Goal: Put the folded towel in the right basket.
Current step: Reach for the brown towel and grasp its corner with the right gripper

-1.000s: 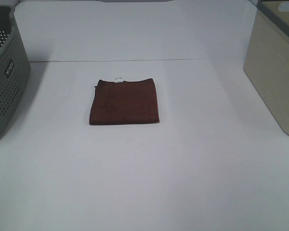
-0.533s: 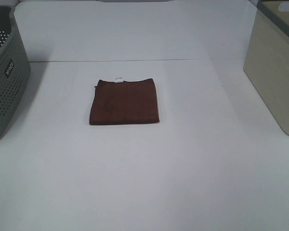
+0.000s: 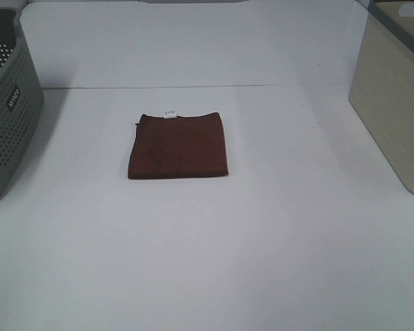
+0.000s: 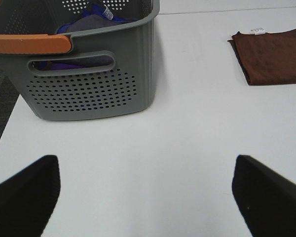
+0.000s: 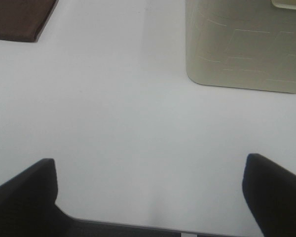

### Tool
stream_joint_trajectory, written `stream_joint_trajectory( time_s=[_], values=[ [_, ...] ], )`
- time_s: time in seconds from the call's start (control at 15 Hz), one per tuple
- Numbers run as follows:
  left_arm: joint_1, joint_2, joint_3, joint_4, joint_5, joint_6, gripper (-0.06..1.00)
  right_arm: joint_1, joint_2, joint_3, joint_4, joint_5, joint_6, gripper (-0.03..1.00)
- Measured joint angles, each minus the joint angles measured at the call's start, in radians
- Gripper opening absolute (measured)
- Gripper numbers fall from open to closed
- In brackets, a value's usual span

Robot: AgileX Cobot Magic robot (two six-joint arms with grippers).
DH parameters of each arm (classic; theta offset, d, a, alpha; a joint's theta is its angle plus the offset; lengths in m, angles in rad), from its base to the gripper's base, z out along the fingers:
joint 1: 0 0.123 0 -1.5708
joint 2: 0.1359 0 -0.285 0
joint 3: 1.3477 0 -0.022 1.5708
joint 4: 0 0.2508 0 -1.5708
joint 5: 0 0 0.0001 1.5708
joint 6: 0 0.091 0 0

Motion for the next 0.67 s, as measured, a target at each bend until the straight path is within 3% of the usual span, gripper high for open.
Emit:
stream_joint_trajectory(
  time_s=[0.67],
  values=[
    [0.0,0.0,0.0,0.0,0.0,0.0,0.88,0.0,0.0,0.0,0.0,0.0,0.0,0.98]
  ],
)
